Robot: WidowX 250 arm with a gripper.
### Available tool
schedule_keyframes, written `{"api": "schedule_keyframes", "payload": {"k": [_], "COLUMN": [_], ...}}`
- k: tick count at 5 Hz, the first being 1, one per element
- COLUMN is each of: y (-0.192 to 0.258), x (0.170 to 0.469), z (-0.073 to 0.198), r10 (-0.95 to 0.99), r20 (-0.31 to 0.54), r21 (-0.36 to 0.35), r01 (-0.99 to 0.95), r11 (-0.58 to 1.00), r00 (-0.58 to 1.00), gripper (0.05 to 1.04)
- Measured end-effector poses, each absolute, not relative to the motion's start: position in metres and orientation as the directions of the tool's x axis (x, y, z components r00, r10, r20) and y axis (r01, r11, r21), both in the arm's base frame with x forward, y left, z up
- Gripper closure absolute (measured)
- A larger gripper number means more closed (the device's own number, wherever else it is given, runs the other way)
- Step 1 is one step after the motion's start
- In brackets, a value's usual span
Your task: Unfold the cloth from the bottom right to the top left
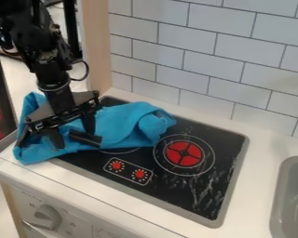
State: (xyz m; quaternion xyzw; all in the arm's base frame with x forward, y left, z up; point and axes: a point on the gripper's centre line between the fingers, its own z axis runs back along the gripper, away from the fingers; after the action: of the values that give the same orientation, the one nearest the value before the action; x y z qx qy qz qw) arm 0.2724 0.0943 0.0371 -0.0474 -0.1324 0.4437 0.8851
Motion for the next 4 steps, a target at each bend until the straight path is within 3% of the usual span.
{"api": "schedule_keyframes", "payload": {"k": [1,2,3,4], "y": [0.094,0.092,0.089,0.09], "x": [0.274,0.273,0.275,0.285], "z": [0.038,0.037,0.039,0.048], "r10": [0.794,0.793,0.795,0.808], "r20": [0.199,0.185,0.167,0.169], "r21": [-0.208,-0.213,-0.226,-0.258], "r01": [-0.767,-0.764,-0.762,-0.766], "r11": [0.607,0.609,0.607,0.589], "r00": [0.574,0.581,0.583,0.565], "gripper": [0.742,0.934,1.029,1.036]}}
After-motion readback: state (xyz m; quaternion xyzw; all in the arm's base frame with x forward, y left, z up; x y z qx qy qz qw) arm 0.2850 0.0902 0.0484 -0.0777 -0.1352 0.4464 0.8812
